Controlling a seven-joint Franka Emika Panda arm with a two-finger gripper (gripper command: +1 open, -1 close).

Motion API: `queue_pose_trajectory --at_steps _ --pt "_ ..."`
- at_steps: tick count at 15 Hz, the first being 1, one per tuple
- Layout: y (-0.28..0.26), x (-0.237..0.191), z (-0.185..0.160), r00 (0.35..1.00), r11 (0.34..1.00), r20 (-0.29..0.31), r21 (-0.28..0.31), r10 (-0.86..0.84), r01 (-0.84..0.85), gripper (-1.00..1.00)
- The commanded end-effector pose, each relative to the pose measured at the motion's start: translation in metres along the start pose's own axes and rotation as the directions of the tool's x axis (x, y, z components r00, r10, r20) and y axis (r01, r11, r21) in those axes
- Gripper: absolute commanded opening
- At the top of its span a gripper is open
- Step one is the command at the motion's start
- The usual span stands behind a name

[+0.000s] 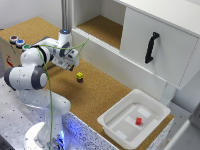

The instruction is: Collapse the stacked blocks

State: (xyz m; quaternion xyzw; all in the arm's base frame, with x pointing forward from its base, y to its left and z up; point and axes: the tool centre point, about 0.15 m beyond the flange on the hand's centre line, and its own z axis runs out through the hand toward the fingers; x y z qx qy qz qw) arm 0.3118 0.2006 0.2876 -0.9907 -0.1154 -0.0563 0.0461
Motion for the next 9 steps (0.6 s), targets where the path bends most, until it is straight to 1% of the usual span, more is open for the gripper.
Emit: queue_pose_trajectory --at_steps 1,5,7,9 --pt "0.01 0.015 0.034 0.996 0.998 -0.057 0.011 0.067 -0.066 -1.0" --pt "0.025 0.028 0.042 0.991 0.994 -0.072 -0.012 0.108 -0.11 -1.0" --pt "0.024 0.036 0.045 0.99 0.993 -0.083 -0.017 0.118 -0.12 -1.0" --pt "0.021 0.044 0.048 0.989 0.992 -0.089 -0.033 0.121 -0.124 -1.0"
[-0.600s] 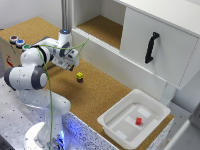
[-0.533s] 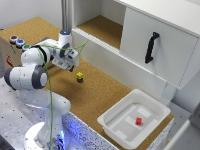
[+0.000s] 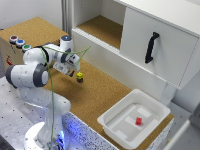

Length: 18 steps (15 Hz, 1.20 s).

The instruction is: Collapse the stacked blocks

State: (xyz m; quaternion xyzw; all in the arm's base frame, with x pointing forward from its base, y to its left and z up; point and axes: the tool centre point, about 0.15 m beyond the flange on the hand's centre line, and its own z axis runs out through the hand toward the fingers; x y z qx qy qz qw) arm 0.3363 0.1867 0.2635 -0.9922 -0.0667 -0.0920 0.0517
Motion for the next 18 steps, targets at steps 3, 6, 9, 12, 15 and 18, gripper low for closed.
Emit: queue_pose_trajectory --at_steps 3,6,9,12,15,18 --pt "-0.001 0.033 0.03 0.999 0.998 -0.016 -0.058 0.036 -0.037 -1.0" --pt "0.01 0.04 0.031 0.998 0.994 -0.029 -0.085 0.061 -0.063 -1.0" --pt "0.032 0.045 0.035 0.995 0.988 -0.035 -0.118 0.096 -0.099 -1.0" --pt "0.073 0.045 0.021 0.977 0.969 -0.084 -0.138 0.196 -0.206 -1.0" --pt "0.142 0.034 -0.005 0.938 0.919 -0.135 -0.196 0.32 -0.342 -1.0" --pt "0.188 0.016 -0.038 0.894 0.872 -0.189 -0.214 0.406 -0.441 -1.0"
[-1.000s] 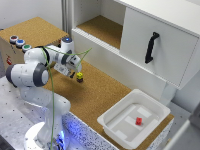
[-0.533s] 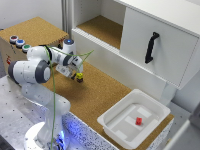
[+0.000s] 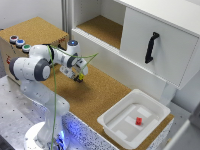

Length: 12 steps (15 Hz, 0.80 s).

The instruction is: Collapse the stacked blocks

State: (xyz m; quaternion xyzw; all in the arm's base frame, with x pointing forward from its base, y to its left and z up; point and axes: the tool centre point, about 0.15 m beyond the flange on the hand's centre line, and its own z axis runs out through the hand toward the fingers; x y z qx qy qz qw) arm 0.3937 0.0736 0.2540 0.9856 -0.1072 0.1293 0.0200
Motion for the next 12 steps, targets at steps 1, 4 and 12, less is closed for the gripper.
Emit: queue_pose_trajectory --at_steps 1,4,12 --pt "0.083 0.002 -0.037 0.99 0.99 -0.066 -0.069 0.123 -0.127 -1.0" --pt "0.078 -0.001 -0.038 0.994 0.992 -0.052 -0.07 0.098 -0.101 -1.0" --pt "0.05 -0.003 -0.038 0.999 0.999 0.022 -0.023 0.024 -0.024 1.0"
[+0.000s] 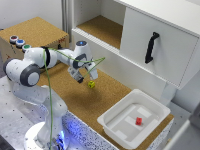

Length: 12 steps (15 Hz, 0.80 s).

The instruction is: Collapse the stacked blocks

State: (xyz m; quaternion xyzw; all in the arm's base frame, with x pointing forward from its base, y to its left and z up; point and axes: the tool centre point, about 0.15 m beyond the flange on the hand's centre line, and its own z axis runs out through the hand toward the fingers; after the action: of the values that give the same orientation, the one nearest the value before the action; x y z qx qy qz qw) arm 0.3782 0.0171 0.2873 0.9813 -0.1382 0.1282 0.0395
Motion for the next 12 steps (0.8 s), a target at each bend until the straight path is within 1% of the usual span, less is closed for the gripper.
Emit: queue_pose_trajectory --at_steps 1,3,12 --pt "-0.0084 -0.0115 -0.0087 0.999 0.999 0.021 0.028 -0.027 0.026 1.0" --pt "-0.0073 -0.0188 -0.0155 1.0 0.999 0.02 0.044 -0.003 0.002 1.0" --pt "-0.0083 -0.02 -0.0162 1.0 0.999 0.021 0.042 -0.004 0.003 1.0"
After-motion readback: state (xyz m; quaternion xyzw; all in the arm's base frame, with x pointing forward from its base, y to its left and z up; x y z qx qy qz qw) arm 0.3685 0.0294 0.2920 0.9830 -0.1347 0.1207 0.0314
